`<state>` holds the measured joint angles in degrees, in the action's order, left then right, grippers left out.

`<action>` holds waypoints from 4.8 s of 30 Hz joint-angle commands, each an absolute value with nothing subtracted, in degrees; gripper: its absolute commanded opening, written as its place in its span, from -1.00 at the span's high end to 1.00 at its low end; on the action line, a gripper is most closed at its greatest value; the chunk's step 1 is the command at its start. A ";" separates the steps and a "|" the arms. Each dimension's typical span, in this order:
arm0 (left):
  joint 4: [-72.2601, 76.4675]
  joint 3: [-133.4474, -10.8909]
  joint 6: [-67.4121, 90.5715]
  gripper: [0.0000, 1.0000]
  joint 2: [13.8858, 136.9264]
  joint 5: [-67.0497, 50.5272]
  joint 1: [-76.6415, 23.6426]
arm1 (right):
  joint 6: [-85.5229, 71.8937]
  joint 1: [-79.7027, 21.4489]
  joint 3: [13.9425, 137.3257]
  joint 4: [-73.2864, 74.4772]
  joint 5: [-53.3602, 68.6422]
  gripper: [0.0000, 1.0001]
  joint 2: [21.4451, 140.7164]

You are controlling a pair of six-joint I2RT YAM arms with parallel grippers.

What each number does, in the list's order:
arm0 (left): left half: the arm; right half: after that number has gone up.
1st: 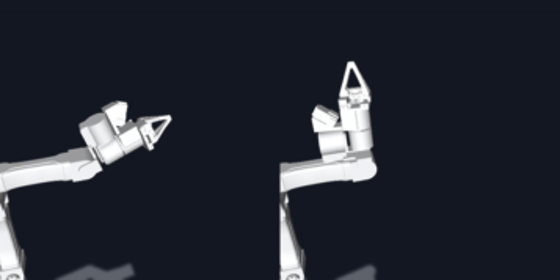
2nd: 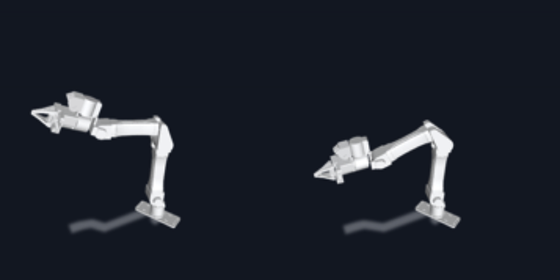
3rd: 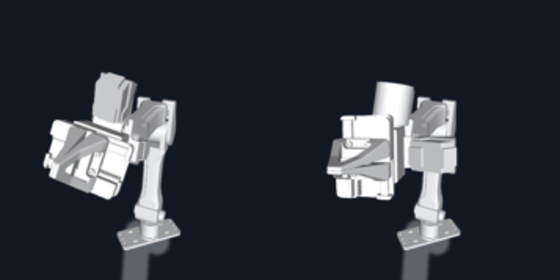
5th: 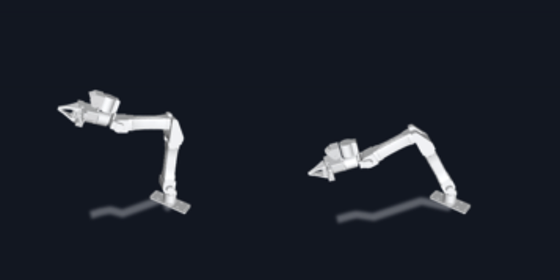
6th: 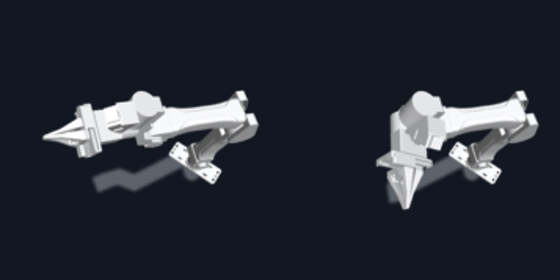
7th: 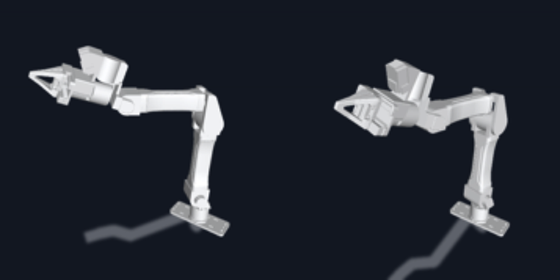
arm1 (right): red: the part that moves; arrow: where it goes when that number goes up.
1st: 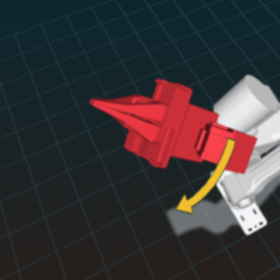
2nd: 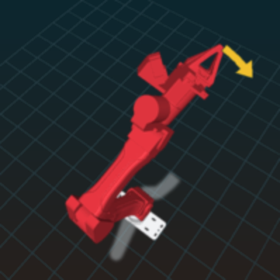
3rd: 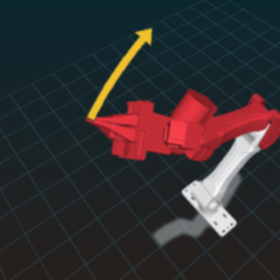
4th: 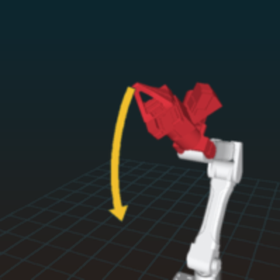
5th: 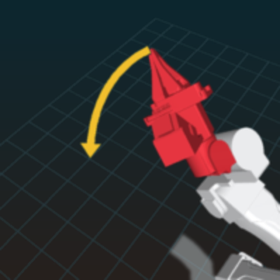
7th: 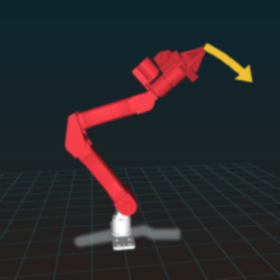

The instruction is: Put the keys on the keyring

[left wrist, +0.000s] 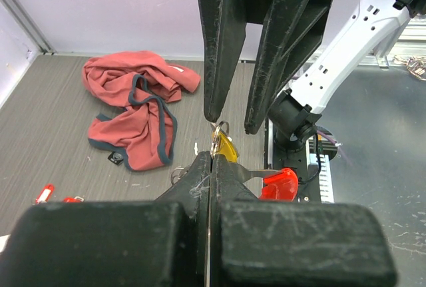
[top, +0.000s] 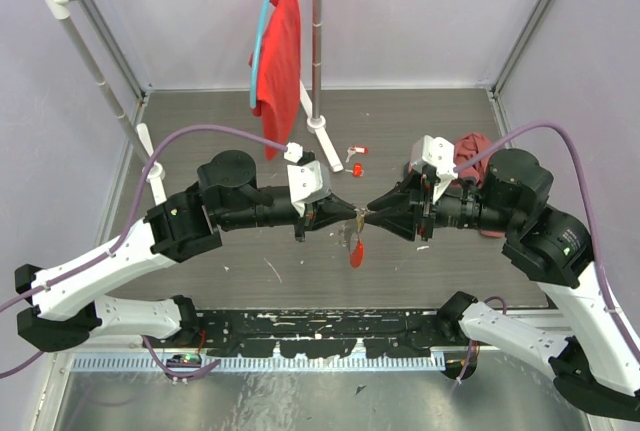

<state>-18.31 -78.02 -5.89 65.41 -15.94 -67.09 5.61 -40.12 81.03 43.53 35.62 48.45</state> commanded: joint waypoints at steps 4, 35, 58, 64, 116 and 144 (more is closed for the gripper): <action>-16.67 -79.26 -5.58 1.00 64.43 -16.36 -67.32 | 4.98 -40.39 81.17 40.78 35.49 0.42 48.93; -16.61 -79.20 -5.89 1.00 64.20 -15.46 -67.34 | 5.43 -40.36 82.45 41.80 34.38 0.99 49.50; -15.98 -78.53 -5.98 1.00 63.29 -13.77 -67.37 | 6.43 -40.32 82.14 45.02 31.72 0.99 48.69; -15.54 -78.11 -5.89 1.00 63.13 -13.58 -67.32 | 6.42 -40.35 81.71 45.77 31.30 0.97 48.69; -13.76 -77.78 -3.57 1.00 62.86 -15.90 -67.32 | 6.37 -40.37 79.66 37.62 34.00 -0.02 45.89; -11.58 -77.26 -2.21 1.00 62.83 -20.31 -67.33 | 5.45 -40.38 77.05 35.43 39.36 0.48 47.98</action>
<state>-15.29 -77.56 -2.85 63.86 -18.96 -67.24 5.78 -40.12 77.08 37.74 38.20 47.57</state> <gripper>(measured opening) 0.007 0.288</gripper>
